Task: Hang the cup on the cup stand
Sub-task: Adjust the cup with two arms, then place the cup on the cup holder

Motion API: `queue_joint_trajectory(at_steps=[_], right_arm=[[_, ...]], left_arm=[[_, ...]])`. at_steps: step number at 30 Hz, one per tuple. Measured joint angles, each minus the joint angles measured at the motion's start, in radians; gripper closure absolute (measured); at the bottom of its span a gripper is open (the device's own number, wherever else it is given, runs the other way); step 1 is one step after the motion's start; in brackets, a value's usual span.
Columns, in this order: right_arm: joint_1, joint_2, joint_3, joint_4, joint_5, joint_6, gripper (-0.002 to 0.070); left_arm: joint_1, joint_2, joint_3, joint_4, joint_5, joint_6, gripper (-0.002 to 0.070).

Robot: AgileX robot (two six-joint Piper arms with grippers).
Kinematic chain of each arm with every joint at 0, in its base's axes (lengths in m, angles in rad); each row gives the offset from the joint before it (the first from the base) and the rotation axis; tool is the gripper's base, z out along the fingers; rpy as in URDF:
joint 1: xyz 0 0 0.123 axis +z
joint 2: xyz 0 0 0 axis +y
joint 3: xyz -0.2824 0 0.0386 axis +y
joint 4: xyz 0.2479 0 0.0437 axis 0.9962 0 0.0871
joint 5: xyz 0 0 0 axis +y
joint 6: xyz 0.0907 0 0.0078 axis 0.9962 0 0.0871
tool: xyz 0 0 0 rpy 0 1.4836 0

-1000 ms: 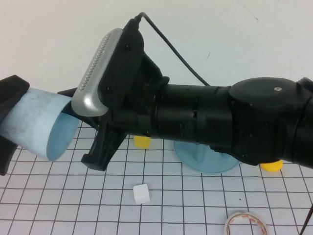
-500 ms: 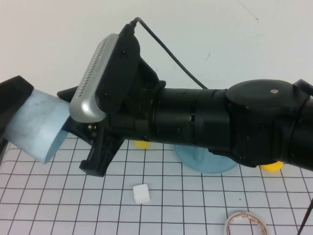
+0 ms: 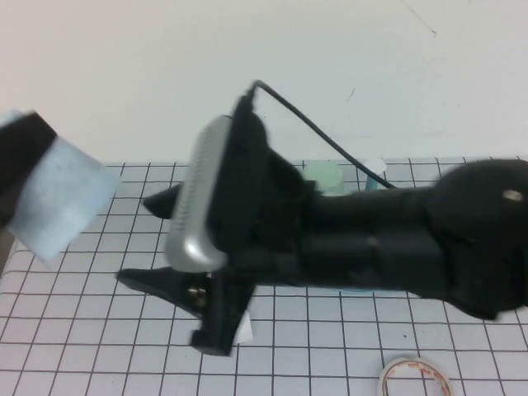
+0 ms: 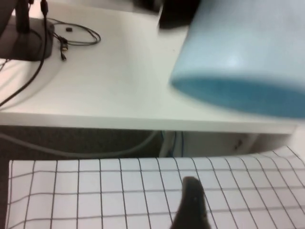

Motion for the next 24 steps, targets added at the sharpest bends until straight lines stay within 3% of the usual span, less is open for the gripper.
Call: queue_joint_trajectory(at_steps=[11, 14, 19, 24], right_arm=[[0.0, -0.349, 0.22, -0.02, -0.184, 0.047, 0.0196], [0.0, -0.443, 0.304, -0.016, -0.189, 0.049, 0.03], [0.0, -0.57, 0.492, -0.014, -0.203, 0.049, 0.059], [0.0, -0.674, 0.705, -0.012, -0.255, 0.018, 0.0666]], left_arm=[[0.0, 0.034, -0.141, -0.002, -0.018, 0.188, 0.0108], [0.0, 0.085, -0.185, -0.002, -0.016, 0.212, 0.0108], [0.0, 0.207, -0.261, -0.002, 0.035, 0.293, 0.0108], [0.0, 0.36, -0.364, 0.0, 0.172, 0.347, 0.0108]])
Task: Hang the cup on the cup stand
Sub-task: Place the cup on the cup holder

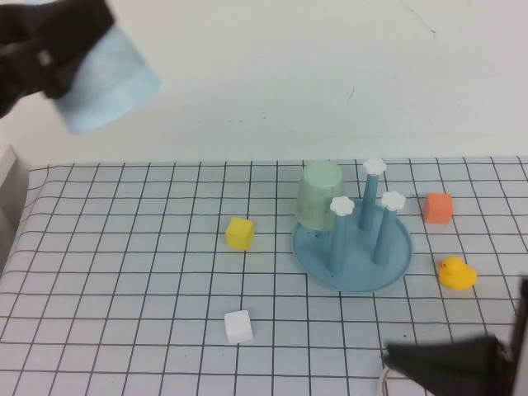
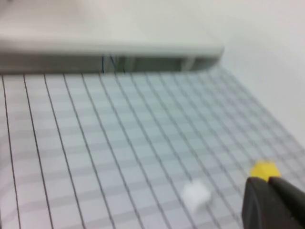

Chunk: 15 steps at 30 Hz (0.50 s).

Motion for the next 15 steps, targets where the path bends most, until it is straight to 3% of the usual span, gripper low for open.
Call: queue_joint_trajectory(at_steps=[3, 6, 15], right_arm=[[0.0, -0.057, 0.104, 0.0, -0.04, -0.017, 0.0675], [0.0, -0.104, 0.184, 0.002, -0.07, -0.024, 0.0676], [0.0, -0.297, 0.234, 0.046, -0.11, -0.035, 0.0678]], left_arm=[[-0.029, 0.083, -0.067, 0.005, 0.07, 0.002, 0.0109], [-0.108, 0.16, -0.136, 0.005, 0.069, 0.041, 0.0109], [-0.462, 0.391, -0.343, 0.001, -0.246, 0.303, 0.0109]])
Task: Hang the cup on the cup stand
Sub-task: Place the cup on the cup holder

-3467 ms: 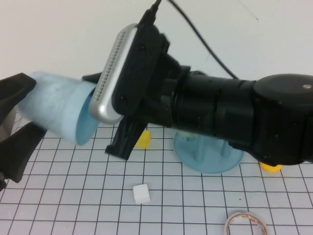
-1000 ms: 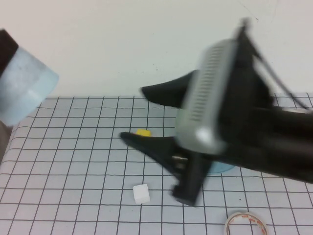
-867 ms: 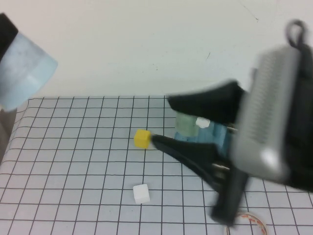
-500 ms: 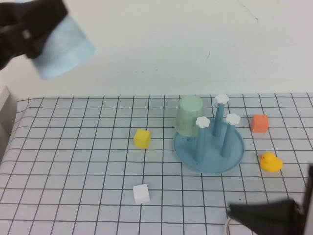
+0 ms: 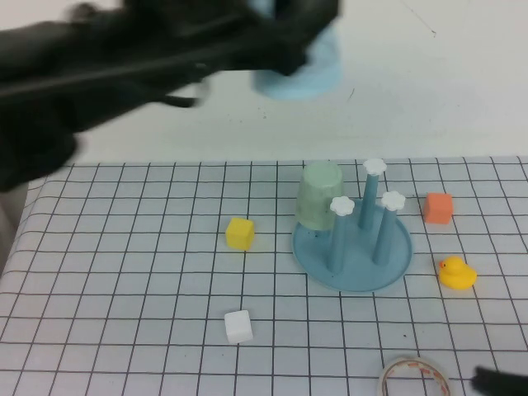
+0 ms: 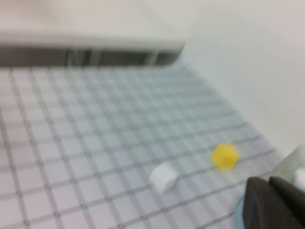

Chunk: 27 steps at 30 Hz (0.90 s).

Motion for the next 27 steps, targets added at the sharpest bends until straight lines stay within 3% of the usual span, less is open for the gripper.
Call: queue_joint_trajectory(at_steps=[8, 15, 20, 27], right_arm=[[0.0, -0.268, 0.0, 0.096, -0.151, -0.108, 0.0678], [0.0, -0.413, 0.0, 0.243, -0.526, -0.458, 0.0678], [0.0, -0.418, 0.0, 0.255, -0.682, -0.511, 0.0678], [0.0, -0.418, 0.026, 0.255, -0.703, -0.513, 0.0678]], left_arm=[[-0.113, 0.213, -0.162, -0.003, -0.071, 0.05, 0.0109], [-0.118, 0.378, -0.28, -0.007, -0.085, 0.059, 0.0109], [-0.118, 0.525, -0.382, -0.009, -0.089, 0.078, 0.0109], [-0.118, 0.715, -0.555, -0.009, -0.115, 0.109, 0.0109]])
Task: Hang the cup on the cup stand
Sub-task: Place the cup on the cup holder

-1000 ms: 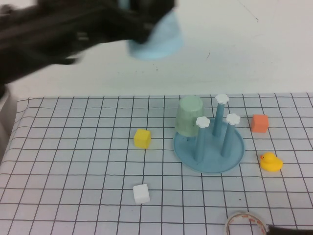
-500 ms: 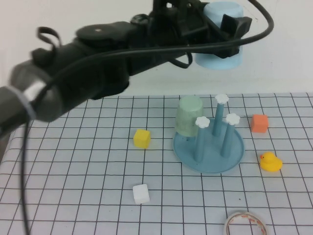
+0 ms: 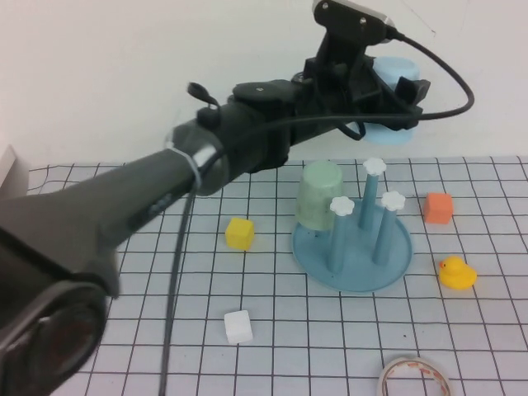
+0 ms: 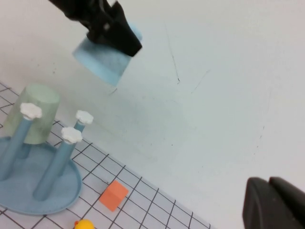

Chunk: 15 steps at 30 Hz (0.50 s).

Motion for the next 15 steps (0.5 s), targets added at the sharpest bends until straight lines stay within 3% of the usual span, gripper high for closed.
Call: queue_joint_trajectory(at_steps=[8, 15], right_arm=[[0.0, 0.0, 0.005, 0.0, 0.0, 0.0, 0.0678], [0.0, 0.0, 0.005, 0.0, 0.0, 0.0, 0.0678]], left_arm=[[0.0, 0.16, -0.164, -0.001, 0.0, 0.003, 0.0109], [0.0, 0.227, -0.179, -0.001, 0.009, 0.003, 0.0109]])
